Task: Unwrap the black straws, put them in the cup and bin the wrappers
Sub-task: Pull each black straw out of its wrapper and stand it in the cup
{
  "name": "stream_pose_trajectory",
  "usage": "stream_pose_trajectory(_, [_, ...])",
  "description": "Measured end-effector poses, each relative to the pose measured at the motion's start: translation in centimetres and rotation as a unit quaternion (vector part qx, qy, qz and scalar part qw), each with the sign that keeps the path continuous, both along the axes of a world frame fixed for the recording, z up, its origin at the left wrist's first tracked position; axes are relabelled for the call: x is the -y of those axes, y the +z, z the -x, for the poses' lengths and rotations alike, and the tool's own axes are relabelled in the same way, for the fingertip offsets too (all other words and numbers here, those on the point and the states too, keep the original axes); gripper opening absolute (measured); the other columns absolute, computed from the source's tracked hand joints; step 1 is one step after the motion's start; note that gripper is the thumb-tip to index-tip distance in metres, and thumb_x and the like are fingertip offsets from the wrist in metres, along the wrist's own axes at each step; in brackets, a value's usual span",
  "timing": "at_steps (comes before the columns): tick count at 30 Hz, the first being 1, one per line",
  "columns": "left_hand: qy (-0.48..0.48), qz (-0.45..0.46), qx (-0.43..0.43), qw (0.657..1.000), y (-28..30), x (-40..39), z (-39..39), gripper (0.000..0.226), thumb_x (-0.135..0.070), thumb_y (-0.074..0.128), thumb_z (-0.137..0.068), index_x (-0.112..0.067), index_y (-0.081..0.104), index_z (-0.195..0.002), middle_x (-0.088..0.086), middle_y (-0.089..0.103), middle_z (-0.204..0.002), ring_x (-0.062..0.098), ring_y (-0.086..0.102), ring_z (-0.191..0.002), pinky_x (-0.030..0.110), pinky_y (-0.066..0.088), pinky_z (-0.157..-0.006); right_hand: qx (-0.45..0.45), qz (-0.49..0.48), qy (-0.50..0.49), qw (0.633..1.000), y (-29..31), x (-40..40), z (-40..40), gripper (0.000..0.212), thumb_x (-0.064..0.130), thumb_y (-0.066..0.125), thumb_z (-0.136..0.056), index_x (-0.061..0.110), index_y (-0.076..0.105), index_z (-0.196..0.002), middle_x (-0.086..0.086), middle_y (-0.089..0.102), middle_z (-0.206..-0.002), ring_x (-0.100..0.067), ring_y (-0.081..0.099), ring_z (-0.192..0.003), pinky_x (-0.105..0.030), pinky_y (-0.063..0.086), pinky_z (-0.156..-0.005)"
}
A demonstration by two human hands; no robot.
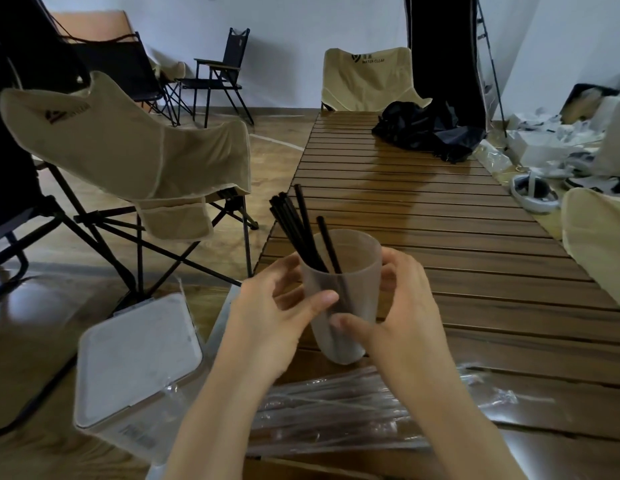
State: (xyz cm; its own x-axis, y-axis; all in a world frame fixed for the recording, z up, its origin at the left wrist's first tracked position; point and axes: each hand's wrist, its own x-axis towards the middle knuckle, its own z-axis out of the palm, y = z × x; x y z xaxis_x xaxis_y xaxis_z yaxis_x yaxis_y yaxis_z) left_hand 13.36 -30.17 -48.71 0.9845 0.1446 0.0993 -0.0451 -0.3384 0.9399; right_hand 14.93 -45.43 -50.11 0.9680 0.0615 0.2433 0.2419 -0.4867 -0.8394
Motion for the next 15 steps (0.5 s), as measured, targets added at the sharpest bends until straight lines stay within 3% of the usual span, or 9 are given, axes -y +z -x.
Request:
stream_pose_trajectory(2, [0.006,0.011,-0.002,1.000,-0.1,-0.7,0.0,0.053,-0.028,0.079,-0.072,-0.027,0.063,-0.123,-0.018,0.070,-0.109,-0.007,0.066,-0.098,0.024,0.055,-0.089,-0.021,0.010,0.017,1.000,0.1,0.6,-0.1,0.076,0.030,0.083,-0.065,0.041,0.035,-0.123,0.020,0.042,-0.120,0.011,0.041,-0.104,-0.001,0.039,-0.066])
stream_pose_trajectory(4, [0.008,-0.002,-0.010,1.000,-0.1,-1.2,0.2,0.061,-0.039,0.078,-0.067,-0.029,0.062,-0.125,-0.018,0.068,-0.117,-0.005,0.066,-0.098,0.024,0.053,-0.091,-0.033,0.003,0.025,0.999,0.1,0.9,-0.1,0.076,0.027,0.084,-0.065,0.045,0.034,-0.119,0.022,0.044,-0.119,0.014,0.040,-0.103,-0.004,0.038,-0.064])
stream_pose_trajectory(6, [-0.005,0.013,-0.014,1.000,0.0,-1.2,0.3,0.063,-0.039,0.078,-0.066,-0.029,0.062,-0.125,-0.019,0.066,-0.119,-0.008,0.066,-0.097,0.010,0.052,-0.082,-0.051,-0.016,0.032,0.998,0.1,1.2,-0.2,0.076,0.025,0.085,-0.063,0.045,0.035,-0.117,0.023,0.048,-0.117,0.010,0.044,-0.106,-0.008,0.037,-0.072])
stream_pose_trajectory(8, [-0.027,0.040,-0.021,0.999,0.2,-1.0,0.4,0.060,-0.033,0.078,-0.066,-0.030,0.061,-0.124,-0.020,0.068,-0.115,-0.008,0.066,-0.095,0.004,0.050,-0.075,-0.084,-0.043,0.048,0.994,0.2,1.9,-0.4,0.075,0.020,0.086,-0.063,0.043,0.038,-0.115,0.021,0.054,-0.117,0.003,0.049,-0.112,-0.020,0.044,-0.089])
stream_pose_trajectory(10, [-0.046,0.050,-0.027,0.997,0.0,-0.8,0.3,0.062,-0.032,0.080,-0.064,-0.030,0.061,-0.122,-0.019,0.070,-0.113,-0.003,0.068,-0.098,0.015,0.054,-0.083,-0.104,-0.055,0.069,0.991,0.4,2.7,-0.6,0.071,0.014,0.085,-0.065,0.039,0.041,-0.115,0.019,0.058,-0.117,-0.001,0.053,-0.114,-0.034,0.045,-0.100])
stream_pose_trajectory(12, [-0.052,0.053,-0.025,0.997,-0.3,-0.8,0.1,0.069,-0.031,0.083,-0.059,-0.028,0.060,-0.124,-0.015,0.070,-0.114,0.003,0.068,-0.102,0.024,0.055,-0.087,-0.101,-0.049,0.075,0.991,0.5,3.2,-0.7,0.068,0.008,0.082,-0.067,0.036,0.043,-0.116,0.018,0.061,-0.115,-0.001,0.056,-0.111,-0.037,0.047,-0.100])
stream_pose_trajectory(15, [-0.042,0.077,-0.022,0.996,-0.6,-0.6,-0.1,0.082,-0.029,0.091,-0.048,-0.030,0.055,-0.122,-0.010,0.068,-0.118,0.004,0.066,-0.105,0.024,0.055,-0.089,-0.076,-0.047,0.053,0.995,0.4,3.4,-0.9,0.072,0.004,0.083,-0.065,0.033,0.046,-0.120,0.014,0.062,-0.115,-0.005,0.058,-0.110,-0.039,0.050,-0.097])
